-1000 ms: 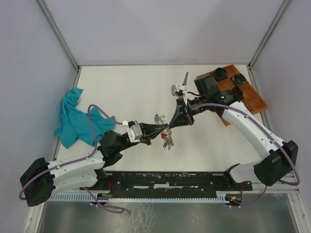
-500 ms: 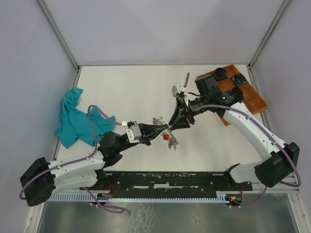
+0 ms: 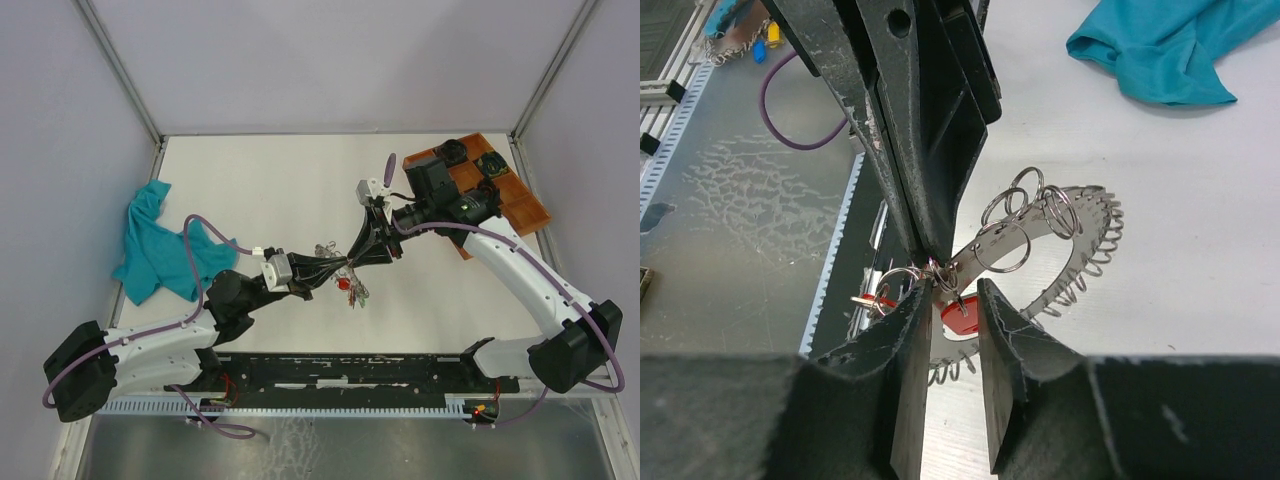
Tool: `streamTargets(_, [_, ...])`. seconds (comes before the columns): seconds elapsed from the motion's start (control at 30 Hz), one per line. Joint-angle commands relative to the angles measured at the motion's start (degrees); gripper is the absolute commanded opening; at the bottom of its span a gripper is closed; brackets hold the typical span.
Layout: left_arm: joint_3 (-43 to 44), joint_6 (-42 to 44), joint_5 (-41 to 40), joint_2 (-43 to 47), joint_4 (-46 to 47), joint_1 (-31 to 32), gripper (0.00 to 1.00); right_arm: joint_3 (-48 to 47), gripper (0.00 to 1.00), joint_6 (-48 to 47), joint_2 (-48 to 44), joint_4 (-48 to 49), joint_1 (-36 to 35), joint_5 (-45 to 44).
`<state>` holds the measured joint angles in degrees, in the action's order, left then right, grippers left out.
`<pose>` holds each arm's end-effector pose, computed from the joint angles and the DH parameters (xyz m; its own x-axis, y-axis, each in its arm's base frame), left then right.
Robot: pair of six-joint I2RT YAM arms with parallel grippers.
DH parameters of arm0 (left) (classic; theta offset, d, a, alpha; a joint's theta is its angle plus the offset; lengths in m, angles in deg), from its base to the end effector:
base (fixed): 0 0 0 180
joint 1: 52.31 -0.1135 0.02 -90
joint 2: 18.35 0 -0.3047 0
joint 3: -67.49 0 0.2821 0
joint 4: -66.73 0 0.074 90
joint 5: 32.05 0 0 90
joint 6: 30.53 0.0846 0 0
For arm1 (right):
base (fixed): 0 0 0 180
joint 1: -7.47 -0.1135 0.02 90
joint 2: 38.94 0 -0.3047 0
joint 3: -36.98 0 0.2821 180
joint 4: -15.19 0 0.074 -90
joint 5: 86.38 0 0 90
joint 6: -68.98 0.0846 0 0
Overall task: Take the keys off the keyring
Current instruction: Remove the key from the keyring.
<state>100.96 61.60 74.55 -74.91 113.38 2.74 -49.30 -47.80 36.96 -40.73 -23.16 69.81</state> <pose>0.1255 -0.2218 0.3191 0.2636 -0.3150 -0.9118 0.9264 0.3463 0.1482 0.2179 0.2189 0.3827 -0.2072 -0.3341 -0.9195 -0.9526 -0.1452 0.2674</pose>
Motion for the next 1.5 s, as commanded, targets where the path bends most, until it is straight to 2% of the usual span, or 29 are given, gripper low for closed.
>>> streamTargets(0.0, [1.03, -2.04, 0.10, 0.35, 6.91, 0.13, 0.03, 0.26, 0.30, -3.11, -1.09, 1.94, 0.05, 1.21])
streamTargets(0.07, [1.02, -2.04, 0.19, 0.24, 6.85, 0.12, 0.03, 0.26, 0.27, -4.12, -1.11, 1.67, -0.06, 2.12])
streamTargets(0.47, [1.18, -3.16, 0.19, -1.22, 8.51, 0.14, 0.03, 0.02, 0.25, -6.94, -1.27, 0.00, -0.92, 3.50])
streamTargets(0.63, [1.06, -3.61, 0.11, -1.21, 8.71, 0.07, 0.03, -0.37, 0.05, -8.42, -1.46, -1.09, -1.04, 3.14])
streamTargets(0.83, [0.29, -4.35, -1.84, 0.01, 7.64, 0.12, 0.03, -2.10, 0.01, -10.28, -1.98, -4.28, -1.14, -1.22])
streamTargets(0.87, [0.26, -4.14, -2.30, 0.68, 6.30, 0.09, 0.06, -2.46, 0.01, -10.30, -1.98, -4.76, -1.06, -2.24])
streamTargets(1.0, [-0.10, -1.78, -4.10, 6.01, -1.77, 0.09, 0.31, -4.40, 0.01, -12.39, -1.80, -8.78, -1.19, -6.23])
streamTargets(1.1, [0.72, 1.34, -3.85, 10.68, -11.22, 0.10, 0.39, -8.71, 0.01, -17.90, 0.07, -16.98, -1.85, -9.67])
streamTargets(1.17, [1.93, 3.66, -2.12, 12.73, -17.97, 0.14, 0.43, -11.82, 0.01, -21.64, 1.67, -22.48, -2.77, -12.35])
streamTargets(1.27, [4.91, 6.96, 2.80, 12.35, -27.68, 0.07, 0.44, -17.93, 0.01, -27.16, 5.66, -32.89, -6.81, -21.19])
streamTargets(1.37, [5.80, 7.20, 4.90, 9.65, -27.81, 0.13, 0.44, -21.01, 0.01, -29.18, 7.63, -37.50, -9.54, -26.73])
streamTargets(1.47, [5.42, 5.62, 5.47, 6.81, -22.75, 0.15, 0.43, -24.24, 0.01, -30.72, 9.47, -42.13, -11.45, -32.12])
